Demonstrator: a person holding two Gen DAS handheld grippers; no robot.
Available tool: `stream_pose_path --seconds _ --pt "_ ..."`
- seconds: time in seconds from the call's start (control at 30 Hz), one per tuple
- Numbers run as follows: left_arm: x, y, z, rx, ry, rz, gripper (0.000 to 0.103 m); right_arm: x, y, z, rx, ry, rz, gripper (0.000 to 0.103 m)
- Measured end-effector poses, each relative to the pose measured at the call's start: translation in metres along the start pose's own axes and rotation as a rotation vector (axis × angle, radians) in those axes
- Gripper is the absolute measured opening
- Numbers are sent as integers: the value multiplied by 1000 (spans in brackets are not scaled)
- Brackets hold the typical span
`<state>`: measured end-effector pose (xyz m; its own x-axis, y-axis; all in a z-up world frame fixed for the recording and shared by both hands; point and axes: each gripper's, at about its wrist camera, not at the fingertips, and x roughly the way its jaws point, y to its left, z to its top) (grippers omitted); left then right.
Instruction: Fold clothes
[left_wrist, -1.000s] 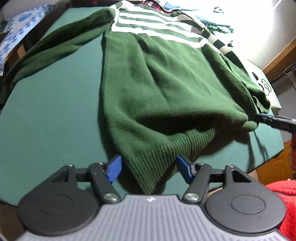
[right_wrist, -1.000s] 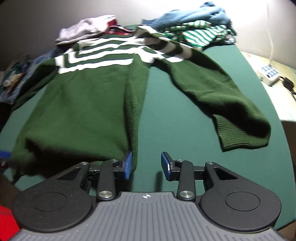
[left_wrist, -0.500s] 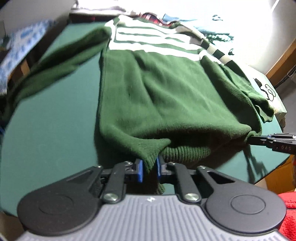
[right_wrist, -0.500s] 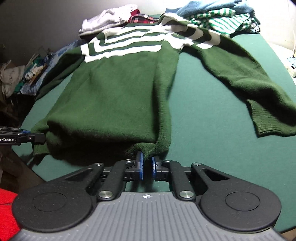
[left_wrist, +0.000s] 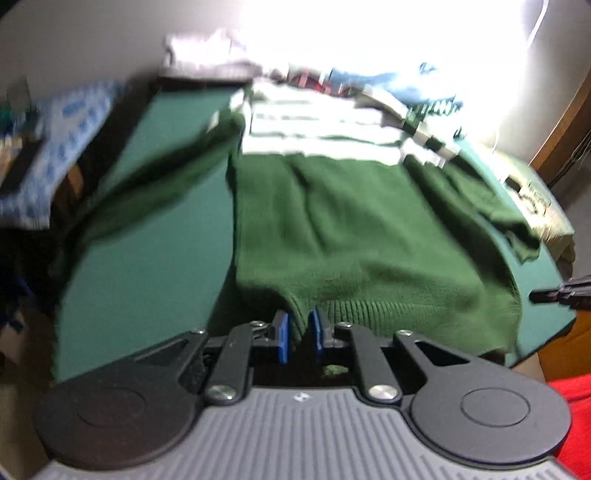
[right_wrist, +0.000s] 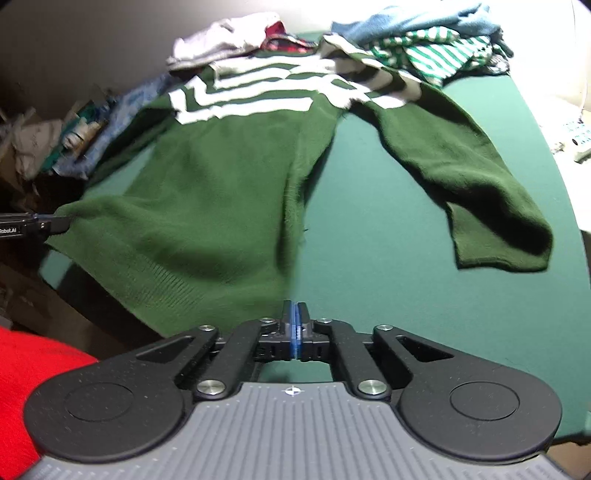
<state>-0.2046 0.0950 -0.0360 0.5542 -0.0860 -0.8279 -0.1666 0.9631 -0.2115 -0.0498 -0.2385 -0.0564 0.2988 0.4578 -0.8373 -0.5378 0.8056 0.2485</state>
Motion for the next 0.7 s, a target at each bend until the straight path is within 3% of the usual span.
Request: stream_pose_path --seconds 0.07,0.1,0.13,0.17,0.2,0.23,0.37,0.57,0.63,0.7 --pt "14 4 -8 -14 61 3 15 -2 -2 -1 -3 16 -3 2" --pt "16 7 -12 -26 74 -2 16 -2 -2 -2 11 8 5 9" --pt "16 10 -14 -39 75 -7 23 -2 -1 -3 25 -1 13 25" --pt "14 13 -14 -47 69 -7 42 -2 0 -4 40 -9 21 34" --pt "10 15 -13 -49 53 -5 52 -2 0 -4 54 -18 30 45" --pt "6 17 -12 -49 34 -2 62 -2 1 -5 69 -27 38 46" --pt "3 23 -2 -49 10 -25 78 3 6 -5 77 -45 72 46" --pt "34 23 -3 -57 105 -56 78 29 19 -1 52 -6 78 46" --pt "38 20 -4 -68 95 -61 76 34 21 -3 44 -14 92 35" --pt "41 16 -4 -69 90 -66 63 38 22 -5 42 -28 101 20"
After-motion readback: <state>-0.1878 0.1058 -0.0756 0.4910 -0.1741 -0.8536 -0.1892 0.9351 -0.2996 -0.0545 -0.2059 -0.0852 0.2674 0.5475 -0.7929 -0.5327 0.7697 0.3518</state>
